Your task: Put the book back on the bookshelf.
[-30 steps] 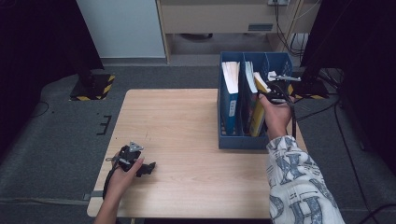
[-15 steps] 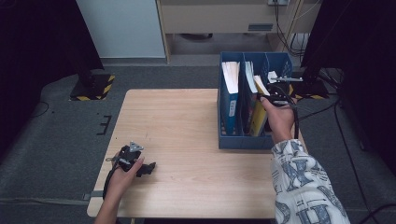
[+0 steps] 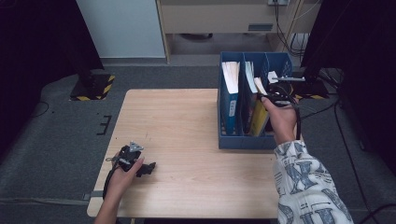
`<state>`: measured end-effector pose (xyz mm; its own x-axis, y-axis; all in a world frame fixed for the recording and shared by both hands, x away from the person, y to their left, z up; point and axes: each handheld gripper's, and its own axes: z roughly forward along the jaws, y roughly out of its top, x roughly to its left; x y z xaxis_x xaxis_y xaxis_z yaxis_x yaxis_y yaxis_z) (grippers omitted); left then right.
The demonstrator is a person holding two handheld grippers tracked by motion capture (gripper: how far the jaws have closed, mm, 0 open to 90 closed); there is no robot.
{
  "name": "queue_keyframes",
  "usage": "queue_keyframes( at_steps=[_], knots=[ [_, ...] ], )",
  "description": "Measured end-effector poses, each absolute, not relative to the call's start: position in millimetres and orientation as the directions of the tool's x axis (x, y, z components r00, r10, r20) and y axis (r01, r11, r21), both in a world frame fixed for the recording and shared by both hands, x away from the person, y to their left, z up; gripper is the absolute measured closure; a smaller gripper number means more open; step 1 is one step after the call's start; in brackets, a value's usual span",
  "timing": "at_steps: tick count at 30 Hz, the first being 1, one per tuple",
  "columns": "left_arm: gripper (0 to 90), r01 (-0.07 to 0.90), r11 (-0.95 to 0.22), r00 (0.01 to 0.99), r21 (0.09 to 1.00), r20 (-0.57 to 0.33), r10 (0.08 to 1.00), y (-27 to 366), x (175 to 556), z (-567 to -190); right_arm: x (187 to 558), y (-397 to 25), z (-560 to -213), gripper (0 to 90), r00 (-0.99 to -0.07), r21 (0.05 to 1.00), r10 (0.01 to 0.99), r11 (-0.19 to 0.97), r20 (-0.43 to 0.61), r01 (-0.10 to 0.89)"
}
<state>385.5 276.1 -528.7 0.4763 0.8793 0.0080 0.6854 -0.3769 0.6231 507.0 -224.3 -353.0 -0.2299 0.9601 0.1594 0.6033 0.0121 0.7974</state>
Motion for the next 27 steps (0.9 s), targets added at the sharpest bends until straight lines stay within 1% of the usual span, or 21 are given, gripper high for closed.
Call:
queue_keyframes(
  at_steps=[6,8,9,12,13,27],
  knots=[
    [0.7,0.685,-0.377,0.476,0.623,0.008,0.879,276.1,385.5,-528.7,503.3,-223.6,-348.5,70.6,-0.233,0.799,0.956,-0.001,0.177,0.601],
    [0.7,0.685,-0.376,0.476,0.623,0.008,0.88,275.9,385.5,-528.8,502.5,-223.3,-346.6,71.5,-0.238,0.798,0.956,0.008,0.171,0.603],
    [0.7,0.685,-0.377,0.476,0.623,0.008,0.879,275.8,385.4,-528.8,502.4,-223.1,-345.2,72.5,-0.241,0.797,0.959,0.026,0.152,0.603],
    [0.7,0.685,-0.376,0.476,0.624,0.008,0.88,275.8,385.4,-528.8,502.7,-222.5,-344.7,73.2,-0.245,0.796,0.958,0.03,0.15,0.605],
    [0.7,0.685,-0.376,0.476,0.624,0.007,0.88,275.7,385.4,-528.8,503.2,-222.4,-344.0,74.3,-0.245,0.797,0.961,0.045,0.131,0.603],
    [0.7,0.685,-0.37,0.473,0.628,0.004,0.881,275.6,385.3,-529.2,513.0,-222.6,-339.1,75.3,-0.214,0.823,0.97,0.026,0.117,0.568]
  ],
)
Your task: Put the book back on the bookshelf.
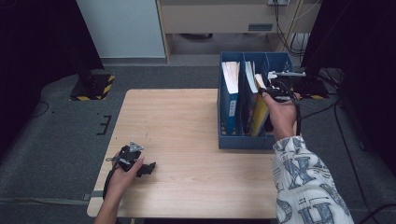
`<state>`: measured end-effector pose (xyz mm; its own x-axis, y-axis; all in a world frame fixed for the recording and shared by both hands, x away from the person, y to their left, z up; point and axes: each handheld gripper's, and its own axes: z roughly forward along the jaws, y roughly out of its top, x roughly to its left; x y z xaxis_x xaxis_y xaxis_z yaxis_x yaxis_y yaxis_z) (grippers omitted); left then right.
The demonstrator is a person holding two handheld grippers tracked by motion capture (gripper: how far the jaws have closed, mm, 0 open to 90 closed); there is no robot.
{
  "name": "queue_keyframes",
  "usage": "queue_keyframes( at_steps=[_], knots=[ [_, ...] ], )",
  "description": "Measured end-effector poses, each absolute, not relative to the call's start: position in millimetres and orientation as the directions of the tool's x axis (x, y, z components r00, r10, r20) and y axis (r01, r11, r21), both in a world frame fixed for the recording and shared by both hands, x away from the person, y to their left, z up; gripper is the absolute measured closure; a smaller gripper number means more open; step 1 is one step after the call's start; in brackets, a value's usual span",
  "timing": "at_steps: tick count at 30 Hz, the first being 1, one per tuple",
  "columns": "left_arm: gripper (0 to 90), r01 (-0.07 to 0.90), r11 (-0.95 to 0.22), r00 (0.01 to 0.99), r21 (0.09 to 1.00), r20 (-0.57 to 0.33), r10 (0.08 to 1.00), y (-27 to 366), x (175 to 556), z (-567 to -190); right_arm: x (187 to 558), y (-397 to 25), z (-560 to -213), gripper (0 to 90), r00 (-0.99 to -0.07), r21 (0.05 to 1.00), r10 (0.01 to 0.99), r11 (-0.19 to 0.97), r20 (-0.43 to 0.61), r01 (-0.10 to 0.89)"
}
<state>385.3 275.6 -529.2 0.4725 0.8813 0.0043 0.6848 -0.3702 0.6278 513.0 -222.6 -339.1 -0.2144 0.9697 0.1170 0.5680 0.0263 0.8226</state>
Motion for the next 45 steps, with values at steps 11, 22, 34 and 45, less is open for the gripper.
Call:
queue_keyframes(
  at_steps=[11,22,34,45],
  knots=[
    [0.5,0.683,-0.375,0.477,0.627,0.006,0.879,275.8,385.8,-529.1,530.3,-219.4,-343.6,75.3,-0.192,0.838,0.974,0.007,0.117,0.546],
    [1.2,0.682,-0.378,0.48,0.626,0.007,0.877,275.3,386.0,-528.7,534.5,-216.6,-348.3,75.0,-0.198,0.828,0.973,0.014,0.118,0.56],
    [1.2,0.682,-0.374,0.478,0.628,0.004,0.878,275.1,385.8,-529.0,531.1,-217.6,-347.4,71.5,-0.216,0.82,0.964,-0.005,0.157,0.572],
    [1.1,0.684,-0.371,0.476,0.628,0.002,0.88,274.8,385.7,-529.0,516.7,-221.9,-343.9,66.9,-0.246,0.813,0.954,0.005,0.171,0.582]
  ],
)
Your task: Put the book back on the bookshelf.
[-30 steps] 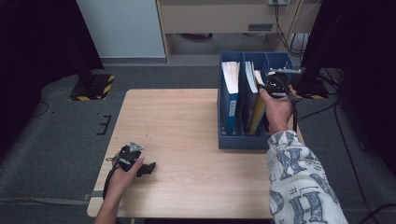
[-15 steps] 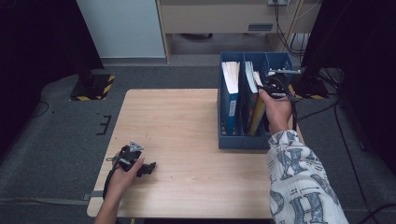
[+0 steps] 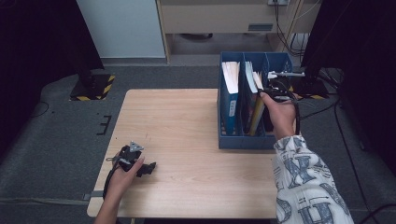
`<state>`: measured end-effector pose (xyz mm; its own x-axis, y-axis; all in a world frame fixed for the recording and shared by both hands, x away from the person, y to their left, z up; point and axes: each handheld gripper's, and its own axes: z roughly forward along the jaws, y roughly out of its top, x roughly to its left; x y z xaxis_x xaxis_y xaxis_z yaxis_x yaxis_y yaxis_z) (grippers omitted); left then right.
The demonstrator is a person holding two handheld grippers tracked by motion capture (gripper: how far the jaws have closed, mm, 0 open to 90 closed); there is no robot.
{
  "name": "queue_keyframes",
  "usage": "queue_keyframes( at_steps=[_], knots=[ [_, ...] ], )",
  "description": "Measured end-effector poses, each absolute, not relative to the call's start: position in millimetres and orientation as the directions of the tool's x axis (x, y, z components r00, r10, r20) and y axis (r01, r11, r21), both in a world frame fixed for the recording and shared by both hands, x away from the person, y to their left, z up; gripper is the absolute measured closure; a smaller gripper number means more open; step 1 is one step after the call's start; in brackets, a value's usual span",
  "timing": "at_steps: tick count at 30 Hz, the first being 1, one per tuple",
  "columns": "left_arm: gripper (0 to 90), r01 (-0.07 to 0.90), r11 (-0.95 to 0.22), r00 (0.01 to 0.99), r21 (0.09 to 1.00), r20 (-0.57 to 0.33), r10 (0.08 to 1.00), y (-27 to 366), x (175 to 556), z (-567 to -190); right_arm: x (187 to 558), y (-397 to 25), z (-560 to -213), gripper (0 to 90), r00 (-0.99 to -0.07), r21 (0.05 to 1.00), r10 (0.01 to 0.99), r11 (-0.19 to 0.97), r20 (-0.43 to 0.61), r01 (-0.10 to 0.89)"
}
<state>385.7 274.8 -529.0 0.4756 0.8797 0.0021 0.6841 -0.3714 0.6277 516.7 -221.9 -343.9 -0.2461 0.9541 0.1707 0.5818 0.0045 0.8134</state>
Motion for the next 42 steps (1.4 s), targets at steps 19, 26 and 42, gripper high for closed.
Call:
queue_keyframes(
  at_steps=[19,26,42],
  knots=[
    [1.0,0.684,-0.377,0.478,0.624,0.006,0.878,275.0,386.0,-528.8,505.9,-223.8,-342.4,68.5,-0.27,0.798,0.941,-0.002,0.206,0.602],
    [0.8,0.684,-0.378,0.479,0.624,0.006,0.878,275.0,386.2,-528.9,506.8,-224.1,-341.9,71.6,-0.268,0.793,0.937,-0.017,0.226,0.608],
    [0.8,0.681,-0.374,0.479,0.629,0.003,0.878,274.6,386.4,-529.3,514.6,-221.7,-336.1,76.1,-0.24,0.829,0.961,0.02,0.139,0.56]
  ],
)
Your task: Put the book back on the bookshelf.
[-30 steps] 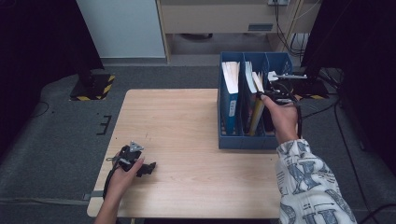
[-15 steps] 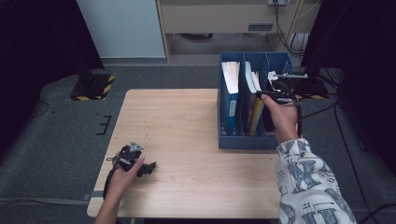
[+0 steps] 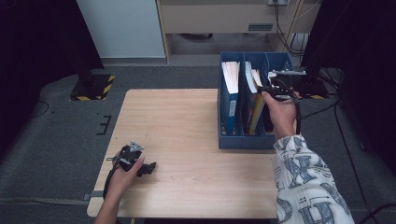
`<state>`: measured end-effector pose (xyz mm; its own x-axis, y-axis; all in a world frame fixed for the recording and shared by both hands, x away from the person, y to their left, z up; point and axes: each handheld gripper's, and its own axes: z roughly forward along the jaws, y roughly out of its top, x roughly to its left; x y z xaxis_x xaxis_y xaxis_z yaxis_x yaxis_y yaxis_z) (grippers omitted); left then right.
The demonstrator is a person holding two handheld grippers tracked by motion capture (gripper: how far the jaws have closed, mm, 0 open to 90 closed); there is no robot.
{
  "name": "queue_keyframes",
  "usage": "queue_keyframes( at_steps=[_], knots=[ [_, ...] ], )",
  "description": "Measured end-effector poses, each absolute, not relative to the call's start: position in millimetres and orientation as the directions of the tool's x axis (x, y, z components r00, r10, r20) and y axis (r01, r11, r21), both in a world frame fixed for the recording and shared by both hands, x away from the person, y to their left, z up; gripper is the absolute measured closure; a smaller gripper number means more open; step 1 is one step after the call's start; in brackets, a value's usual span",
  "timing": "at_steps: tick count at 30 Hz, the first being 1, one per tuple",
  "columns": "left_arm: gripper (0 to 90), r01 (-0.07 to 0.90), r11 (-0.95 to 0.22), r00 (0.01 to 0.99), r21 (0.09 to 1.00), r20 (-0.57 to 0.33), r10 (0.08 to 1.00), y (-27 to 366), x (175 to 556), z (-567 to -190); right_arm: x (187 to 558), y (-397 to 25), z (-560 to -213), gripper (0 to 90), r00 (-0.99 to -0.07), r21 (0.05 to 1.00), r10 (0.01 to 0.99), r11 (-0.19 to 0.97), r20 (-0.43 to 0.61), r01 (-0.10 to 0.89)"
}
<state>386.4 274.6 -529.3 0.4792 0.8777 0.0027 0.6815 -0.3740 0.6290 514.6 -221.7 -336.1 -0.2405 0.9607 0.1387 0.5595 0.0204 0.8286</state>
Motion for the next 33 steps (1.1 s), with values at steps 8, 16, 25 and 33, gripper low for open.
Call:
queue_keyframes(
  at_steps=[8,16,25,33],
  knots=[
    [0.8,0.679,-0.377,0.481,0.63,0.005,0.877,274.8,386.4,-529.3,525.4,-218.1,-334.2,76.3,-0.22,0.848,0.969,0.02,0.114,0.529],
    [0.6,0.679,-0.379,0.484,0.628,0.005,0.875,275.0,386.8,-529.2,536.7,-217.2,-335.7,76.4,-0.205,0.867,0.974,0.02,0.096,0.497],
    [0.7,0.68,-0.379,0.483,0.628,0.006,0.876,274.9,386.8,-529.2,540.8,-214.2,-339.3,76.4,-0.196,0.878,0.977,0.025,0.079,0.479],
    [0.7,0.68,-0.379,0.483,0.628,0.006,0.876,274.8,386.9,-529.1,538.6,-211.8,-334.8,76.4,-0.199,0.897,0.977,0.024,0.071,0.441]
  ],
)
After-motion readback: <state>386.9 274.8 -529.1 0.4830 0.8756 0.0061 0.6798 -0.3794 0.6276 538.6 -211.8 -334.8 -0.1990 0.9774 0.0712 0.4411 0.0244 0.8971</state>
